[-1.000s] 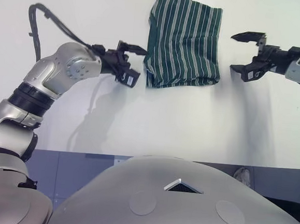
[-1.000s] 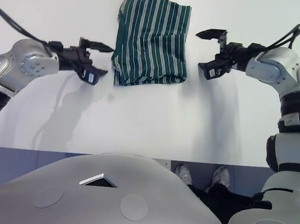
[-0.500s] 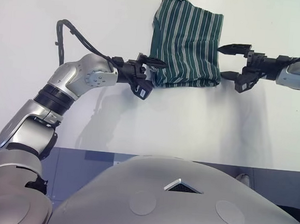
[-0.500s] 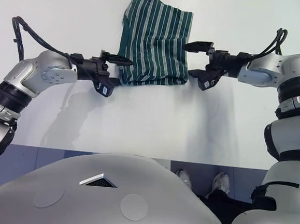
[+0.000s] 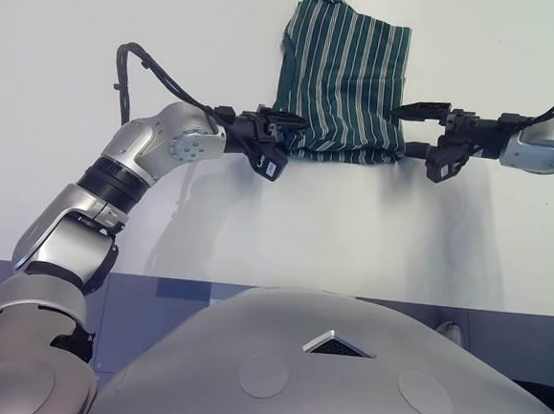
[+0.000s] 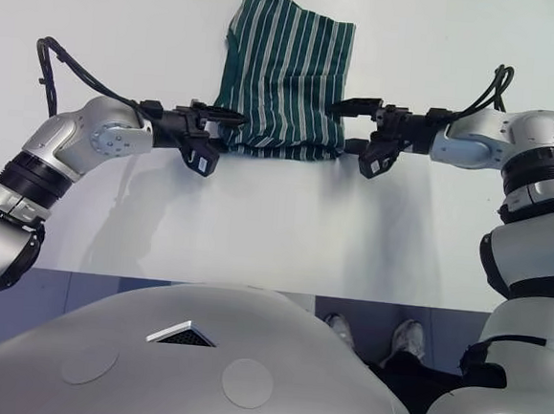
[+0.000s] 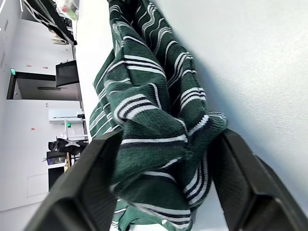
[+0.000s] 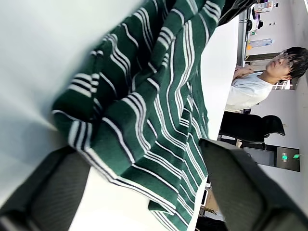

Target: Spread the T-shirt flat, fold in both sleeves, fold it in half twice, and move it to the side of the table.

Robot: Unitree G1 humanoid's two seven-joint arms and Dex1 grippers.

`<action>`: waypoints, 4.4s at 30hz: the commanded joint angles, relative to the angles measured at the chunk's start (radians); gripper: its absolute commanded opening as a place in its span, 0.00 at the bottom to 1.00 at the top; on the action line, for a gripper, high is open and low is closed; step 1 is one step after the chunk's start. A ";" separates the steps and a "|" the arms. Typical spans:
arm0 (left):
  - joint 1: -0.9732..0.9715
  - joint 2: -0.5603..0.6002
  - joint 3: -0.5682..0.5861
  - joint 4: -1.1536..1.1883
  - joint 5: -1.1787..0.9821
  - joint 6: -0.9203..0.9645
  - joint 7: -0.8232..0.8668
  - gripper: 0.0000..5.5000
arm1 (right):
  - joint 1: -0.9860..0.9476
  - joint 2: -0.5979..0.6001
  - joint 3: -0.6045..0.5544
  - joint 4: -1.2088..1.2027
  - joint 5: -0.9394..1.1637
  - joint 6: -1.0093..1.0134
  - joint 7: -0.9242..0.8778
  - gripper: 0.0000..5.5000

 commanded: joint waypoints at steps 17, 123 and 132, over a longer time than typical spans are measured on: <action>-0.014 -0.043 -0.005 0.077 -0.023 0.059 -0.088 0.01 | 0.069 0.075 -0.008 0.043 0.201 0.008 0.257 0.01; -0.414 -0.208 0.816 1.004 -0.796 0.666 0.750 0.97 | 0.428 0.671 -1.089 -1.059 1.475 1.596 0.156 0.52; -0.072 -0.401 0.536 -0.141 -0.752 0.208 0.528 0.97 | 0.452 0.639 -0.851 -1.067 0.945 1.107 0.089 0.52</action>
